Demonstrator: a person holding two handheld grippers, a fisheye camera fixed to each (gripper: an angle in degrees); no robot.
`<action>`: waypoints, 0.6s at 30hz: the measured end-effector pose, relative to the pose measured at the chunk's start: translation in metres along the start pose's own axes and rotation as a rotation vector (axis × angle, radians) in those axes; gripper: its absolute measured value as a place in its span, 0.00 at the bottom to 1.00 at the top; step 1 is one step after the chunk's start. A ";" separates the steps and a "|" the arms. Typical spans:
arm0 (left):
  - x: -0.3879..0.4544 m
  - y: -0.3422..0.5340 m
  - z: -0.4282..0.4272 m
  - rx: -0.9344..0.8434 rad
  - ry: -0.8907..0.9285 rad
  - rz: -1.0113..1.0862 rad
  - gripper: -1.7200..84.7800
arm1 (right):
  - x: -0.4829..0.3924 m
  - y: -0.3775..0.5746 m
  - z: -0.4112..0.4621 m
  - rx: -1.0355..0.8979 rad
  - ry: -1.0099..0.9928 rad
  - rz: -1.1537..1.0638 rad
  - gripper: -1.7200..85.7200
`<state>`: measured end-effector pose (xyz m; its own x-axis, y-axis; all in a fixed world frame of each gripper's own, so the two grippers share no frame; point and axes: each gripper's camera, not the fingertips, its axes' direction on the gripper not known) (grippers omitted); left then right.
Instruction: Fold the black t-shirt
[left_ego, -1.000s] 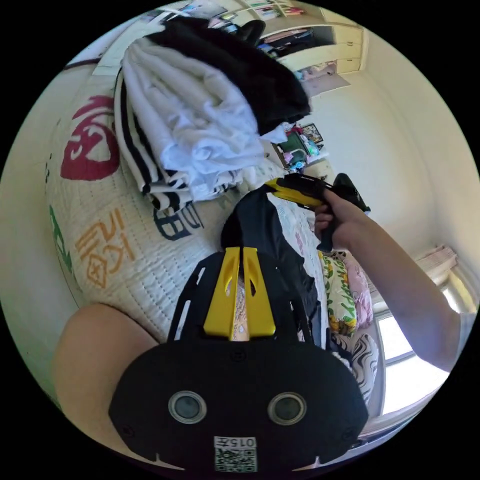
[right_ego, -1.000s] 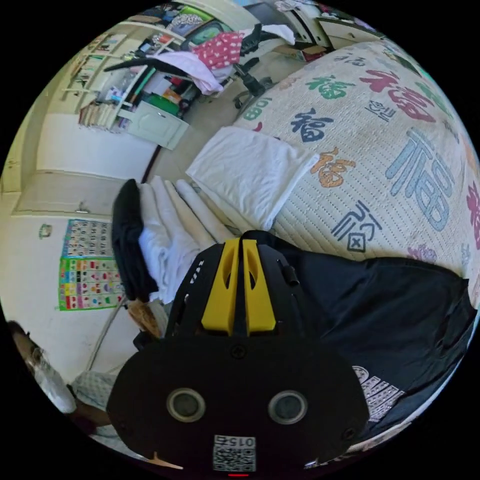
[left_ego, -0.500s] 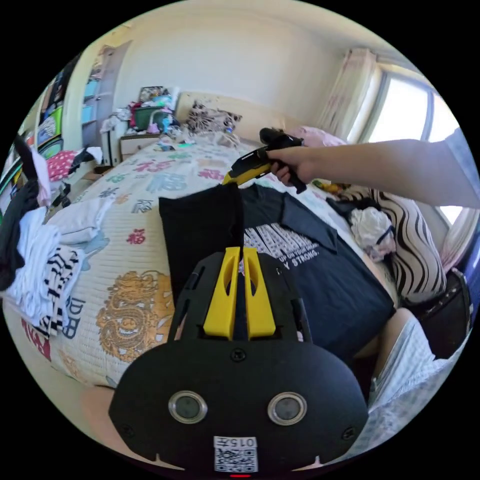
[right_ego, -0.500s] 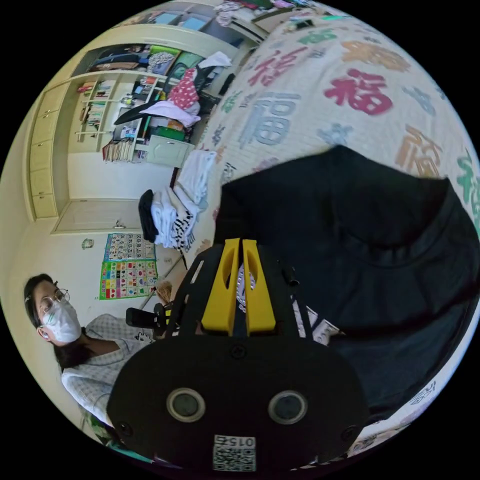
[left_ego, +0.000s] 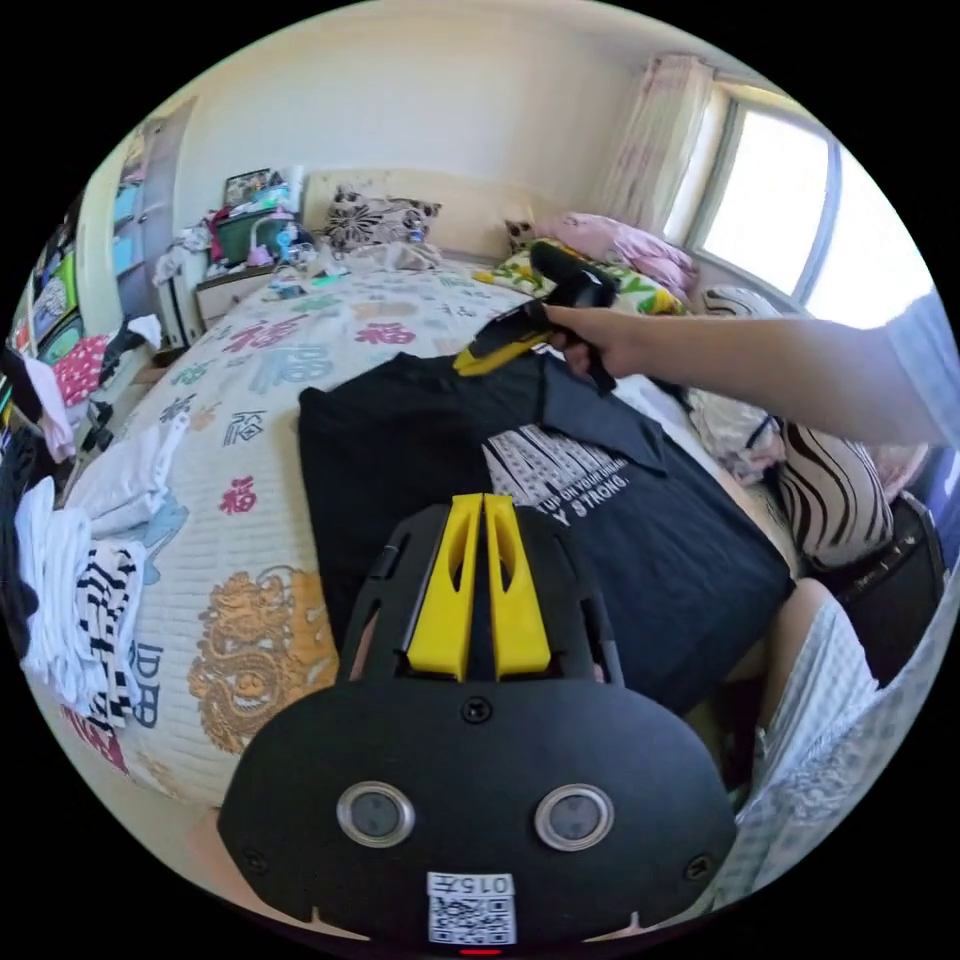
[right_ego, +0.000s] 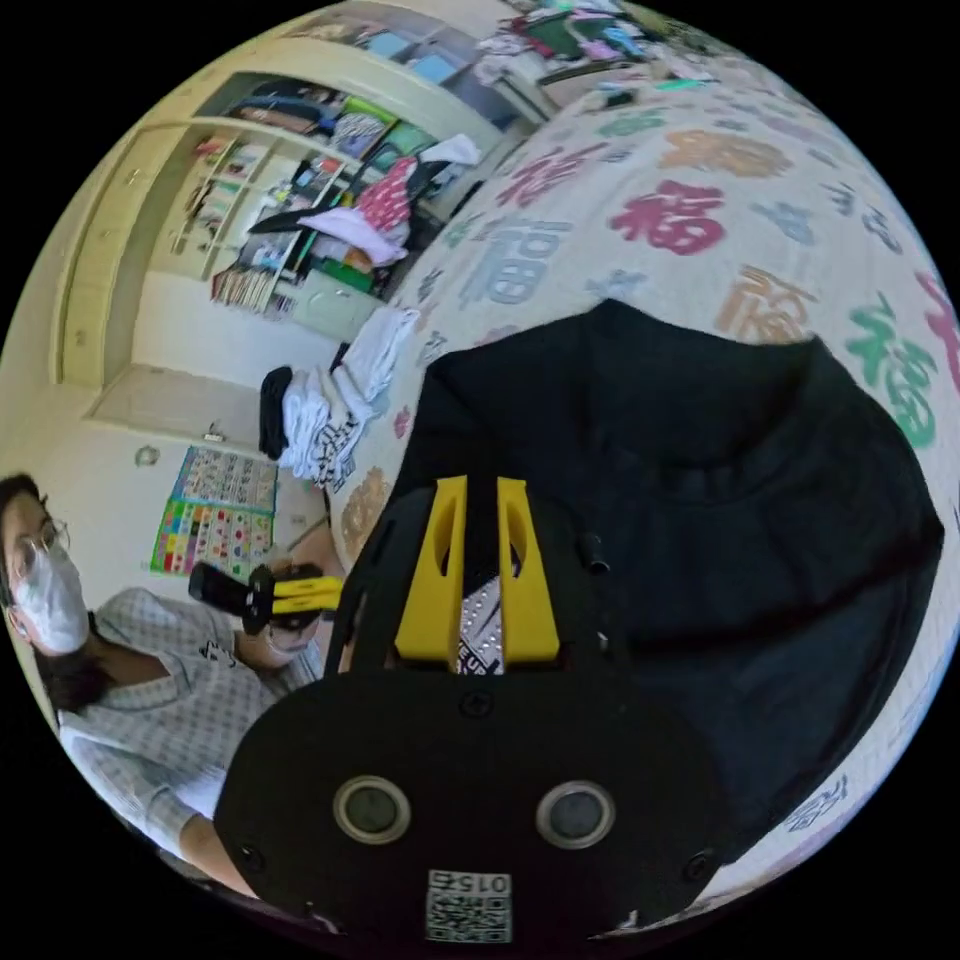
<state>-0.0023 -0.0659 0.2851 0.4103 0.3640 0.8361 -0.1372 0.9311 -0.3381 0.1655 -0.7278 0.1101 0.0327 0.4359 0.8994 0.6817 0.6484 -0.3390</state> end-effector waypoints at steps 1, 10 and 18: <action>-0.009 -0.012 0.007 -0.026 0.014 -0.020 0.02 | -0.015 -0.004 0.004 -0.041 -0.010 -0.052 0.08; -0.040 -0.038 0.047 -0.290 0.157 -0.081 0.01 | -0.031 0.018 0.019 -0.211 0.013 -0.058 0.02; -0.091 -0.148 0.008 -0.148 0.202 0.054 0.11 | -0.021 0.074 -0.127 0.057 0.180 -0.090 0.09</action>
<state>-0.0269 -0.2362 0.2627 0.5796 0.3872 0.7171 -0.0366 0.8914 -0.4517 0.3087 -0.7682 0.1014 0.1069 0.2589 0.9600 0.6457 0.7161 -0.2650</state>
